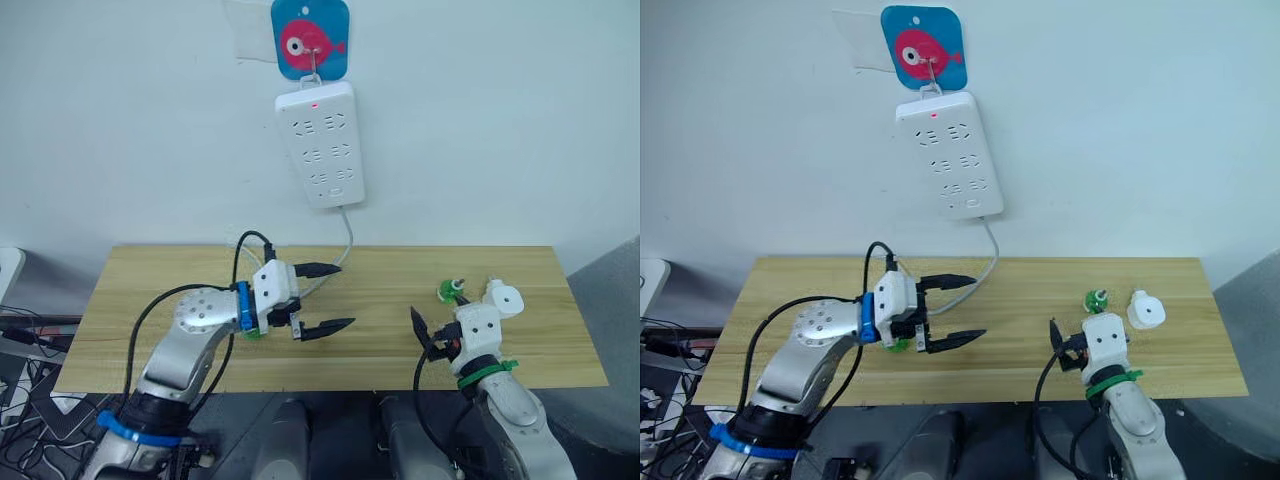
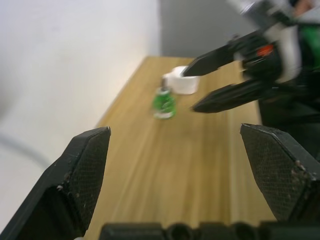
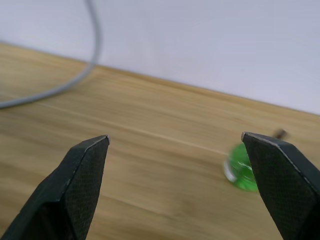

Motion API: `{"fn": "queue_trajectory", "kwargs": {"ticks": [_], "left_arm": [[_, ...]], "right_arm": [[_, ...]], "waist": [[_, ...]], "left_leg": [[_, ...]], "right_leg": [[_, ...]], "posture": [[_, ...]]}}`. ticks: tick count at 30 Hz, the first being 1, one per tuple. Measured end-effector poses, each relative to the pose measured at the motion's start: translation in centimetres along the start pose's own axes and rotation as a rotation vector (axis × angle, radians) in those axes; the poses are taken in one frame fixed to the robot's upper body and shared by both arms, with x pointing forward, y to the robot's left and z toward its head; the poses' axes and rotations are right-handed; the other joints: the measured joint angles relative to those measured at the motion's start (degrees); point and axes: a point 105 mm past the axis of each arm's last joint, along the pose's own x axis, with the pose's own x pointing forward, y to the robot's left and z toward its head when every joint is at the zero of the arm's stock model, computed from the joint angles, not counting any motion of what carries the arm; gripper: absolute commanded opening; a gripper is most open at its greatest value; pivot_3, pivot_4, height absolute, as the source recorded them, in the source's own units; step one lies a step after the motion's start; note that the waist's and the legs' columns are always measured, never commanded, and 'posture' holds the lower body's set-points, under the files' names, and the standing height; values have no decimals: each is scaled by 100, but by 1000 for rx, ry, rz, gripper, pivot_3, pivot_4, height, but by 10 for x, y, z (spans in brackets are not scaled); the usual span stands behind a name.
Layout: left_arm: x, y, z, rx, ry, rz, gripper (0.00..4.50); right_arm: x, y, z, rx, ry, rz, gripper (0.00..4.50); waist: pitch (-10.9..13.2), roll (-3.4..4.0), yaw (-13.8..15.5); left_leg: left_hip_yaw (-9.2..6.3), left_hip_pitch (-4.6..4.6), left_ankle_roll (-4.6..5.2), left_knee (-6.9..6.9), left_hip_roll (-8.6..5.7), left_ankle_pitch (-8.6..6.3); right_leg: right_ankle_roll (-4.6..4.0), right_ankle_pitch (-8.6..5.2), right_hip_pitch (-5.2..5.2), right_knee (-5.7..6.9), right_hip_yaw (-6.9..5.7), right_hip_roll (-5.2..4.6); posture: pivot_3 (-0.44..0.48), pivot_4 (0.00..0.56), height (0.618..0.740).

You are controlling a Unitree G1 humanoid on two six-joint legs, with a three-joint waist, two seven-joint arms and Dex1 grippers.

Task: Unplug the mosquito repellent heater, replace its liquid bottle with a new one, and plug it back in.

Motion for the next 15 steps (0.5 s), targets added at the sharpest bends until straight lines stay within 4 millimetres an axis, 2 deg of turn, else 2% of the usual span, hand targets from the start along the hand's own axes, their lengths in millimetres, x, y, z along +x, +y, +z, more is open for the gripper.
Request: {"fn": "queue_trajectory", "kwargs": {"ticks": [3,5,9,12,15], "left_arm": [[-17,13,-1,-90,10,197,4500],[-24,15,-1,-166,1,300,4500],[-34,9,-3,-208,25,431,4500],[-48,7,-10,-243,36,551,4500],[-66,-8,-27,-236,97,621,4500]], "right_arm": [[5,5,20,-32,-15,143,4433],[10,5,35,-43,-42,209,4433],[21,6,59,-89,-84,325,4433],[28,9,65,-130,-77,419,4433],[35,19,70,-160,-71,556,4433]], "waist": [[-1,-2,18],[-1,-5,52],[-1,-8,187],[-2,-9,331],[-3,-12,460]], "left_leg": [[-7,1,0,4,0,0],[-14,0,0,5,-3,0],[-21,2,0,4,-6,0],[-20,6,0,4,-6,0],[-11,9,0,-1,-6,0]], "right_leg": [[0,0,9,0,-7,-1],[1,0,14,-3,-16,-4],[0,1,16,-3,-24,-2],[-2,1,17,-2,-24,-2],[-7,4,15,-6,-17,-2]], "posture": [[311,238,740],[351,242,740],[407,242,740],[444,242,740],[461,247,740]]}}
